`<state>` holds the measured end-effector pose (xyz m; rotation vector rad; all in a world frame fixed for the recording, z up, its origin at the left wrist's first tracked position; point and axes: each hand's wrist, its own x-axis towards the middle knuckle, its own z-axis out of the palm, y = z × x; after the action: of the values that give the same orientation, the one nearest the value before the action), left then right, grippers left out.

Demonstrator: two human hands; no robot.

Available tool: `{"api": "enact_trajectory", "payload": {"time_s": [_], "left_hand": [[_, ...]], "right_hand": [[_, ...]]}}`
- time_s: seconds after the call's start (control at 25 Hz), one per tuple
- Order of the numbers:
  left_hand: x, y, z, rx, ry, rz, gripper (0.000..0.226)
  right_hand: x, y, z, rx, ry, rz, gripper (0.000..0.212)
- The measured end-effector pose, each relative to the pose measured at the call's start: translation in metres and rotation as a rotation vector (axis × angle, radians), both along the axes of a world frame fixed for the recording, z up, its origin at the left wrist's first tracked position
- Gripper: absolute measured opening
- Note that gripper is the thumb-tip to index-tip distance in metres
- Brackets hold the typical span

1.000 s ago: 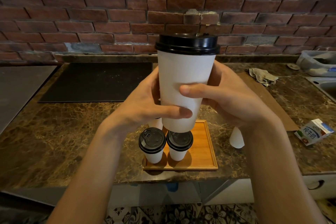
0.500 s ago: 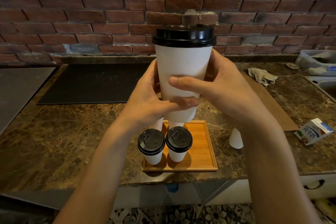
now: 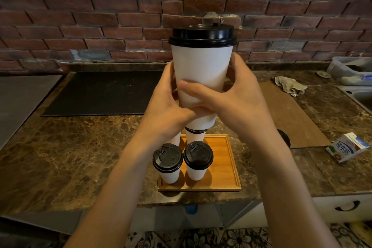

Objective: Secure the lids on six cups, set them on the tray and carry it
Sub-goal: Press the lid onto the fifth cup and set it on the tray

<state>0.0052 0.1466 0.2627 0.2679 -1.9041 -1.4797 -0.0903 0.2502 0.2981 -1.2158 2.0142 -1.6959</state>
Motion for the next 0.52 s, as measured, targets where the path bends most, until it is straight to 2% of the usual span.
{"api": "enact_trajectory", "payload": {"time_s": [0.36, 0.52], "left_hand": [[0.005, -0.005, 0.004, 0.002, -0.074, -0.109, 0.079], [0.008, -0.006, 0.003, 0.035, -0.08, -0.181, 0.065]], "right_hand": [[-0.014, 0.005, -0.002, -0.034, -0.097, 0.201, 0.065], [-0.023, 0.008, -0.002, -0.016, -0.158, 0.313, 0.061]]}}
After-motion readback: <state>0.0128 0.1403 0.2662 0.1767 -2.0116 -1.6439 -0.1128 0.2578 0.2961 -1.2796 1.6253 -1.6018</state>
